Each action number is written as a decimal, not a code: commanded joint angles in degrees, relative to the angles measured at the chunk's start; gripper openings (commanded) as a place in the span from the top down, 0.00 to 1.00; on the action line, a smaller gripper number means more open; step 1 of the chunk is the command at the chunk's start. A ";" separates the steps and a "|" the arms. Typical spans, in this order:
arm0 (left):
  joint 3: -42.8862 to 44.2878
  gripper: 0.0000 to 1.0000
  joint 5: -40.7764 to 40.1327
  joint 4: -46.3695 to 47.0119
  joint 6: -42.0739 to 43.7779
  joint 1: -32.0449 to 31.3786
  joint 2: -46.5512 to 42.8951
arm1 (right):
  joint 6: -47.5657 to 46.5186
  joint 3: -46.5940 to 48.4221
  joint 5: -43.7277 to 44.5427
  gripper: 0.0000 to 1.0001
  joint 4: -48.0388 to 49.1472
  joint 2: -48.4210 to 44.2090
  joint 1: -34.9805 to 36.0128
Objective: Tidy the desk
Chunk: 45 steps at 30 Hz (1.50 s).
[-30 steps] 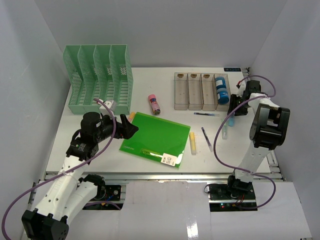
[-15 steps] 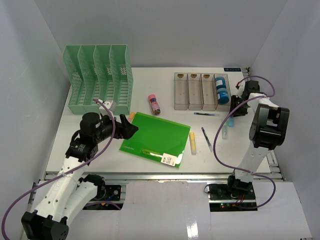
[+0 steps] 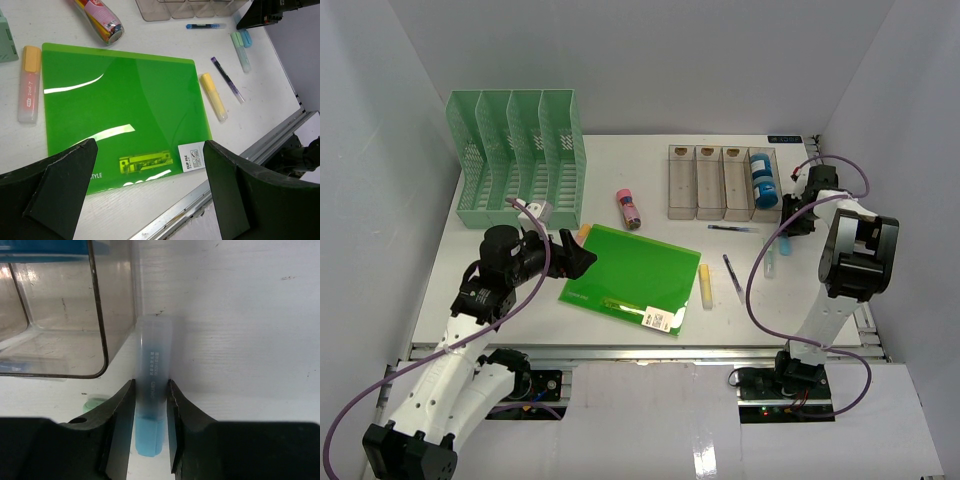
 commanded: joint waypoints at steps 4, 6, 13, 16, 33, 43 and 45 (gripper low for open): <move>-0.60 0.02 1.32 0.40 0.37 -0.01 -0.85 | -2.08 -4.17 -1.04 0.92 -0.66 -7.31 -1.37; -0.68 0.02 1.62 0.40 0.37 -0.01 -0.78 | -3.18 -6.21 -2.56 0.92 -0.95 -10.59 -3.07; -0.72 0.02 2.84 0.69 0.37 -0.01 -0.13 | -9.55 -13.10 -10.35 0.92 -2.22 -24.55 -6.49; -0.90 0.02 5.20 1.28 0.32 -0.10 0.50 | -11.42 -13.80 -17.18 0.92 -1.30 -29.09 -4.38; -7.08 0.02 6.29 10.63 -18.08 -10.62 6.18 | 4.08 25.76 -12.34 0.89 3.15 6.56 13.54; 0.71 0.08 -9.68 16.04 -25.82 -27.42 26.54 | 3.21 32.88 -9.59 0.35 1.03 12.61 13.42; 5.10 0.12 -13.02 15.93 -26.63 -30.89 32.42 | 1.95 29.68 -11.24 0.29 0.86 8.10 12.86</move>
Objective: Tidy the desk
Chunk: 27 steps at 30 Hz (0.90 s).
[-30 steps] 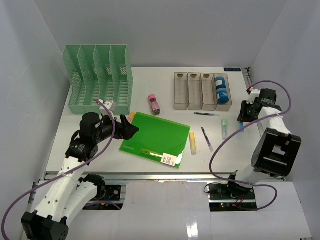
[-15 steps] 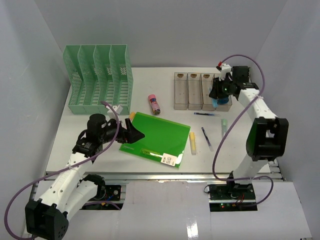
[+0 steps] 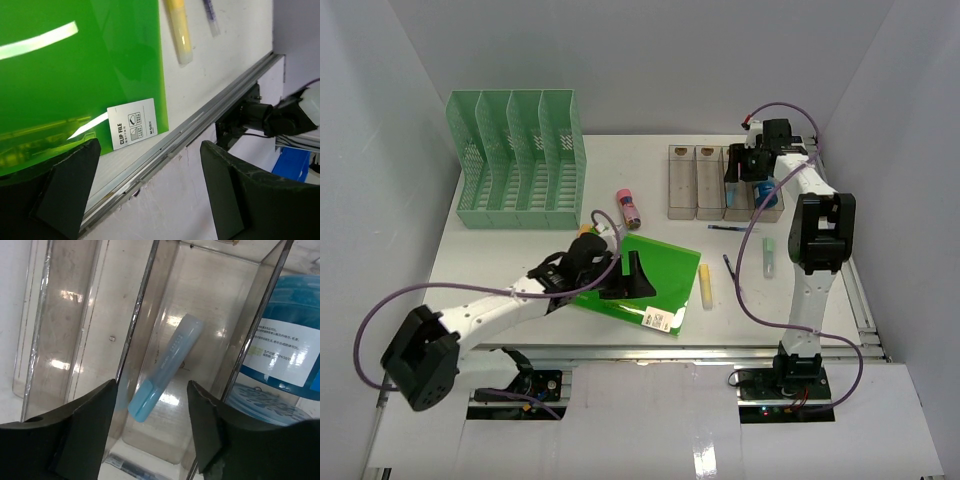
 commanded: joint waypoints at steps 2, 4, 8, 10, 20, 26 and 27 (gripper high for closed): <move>11.09 0.17 -10.77 2.35 -4.17 -7.40 11.32 | -2.27 -4.66 -4.43 0.22 -0.20 -12.43 -1.85; 17.31 0.22 -12.55 0.95 -5.08 -10.18 16.07 | -4.00 -10.46 -9.99 0.19 -0.99 -17.17 -3.87; 30.13 0.35 -16.62 -5.93 -6.66 -13.71 28.02 | -13.82 -23.32 -32.29 0.17 -6.86 -29.09 -10.91; 36.59 0.41 -18.88 -10.20 -7.03 -15.06 33.78 | -16.65 -31.73 -38.34 0.17 -7.05 -35.17 -13.72; 64.33 0.41 -31.75 -33.67 -7.54 -19.57 56.84 | -23.91 -52.87 -43.76 0.17 -8.12 -56.55 -19.24; 69.26 0.37 -34.70 -38.49 -7.42 -20.87 60.68 | -23.96 -53.20 -46.80 0.17 -9.04 -56.26 -21.37; 69.48 0.37 -34.64 -38.89 -7.48 -20.92 61.02 | -24.24 -53.32 -46.86 0.17 -9.20 -56.14 -21.60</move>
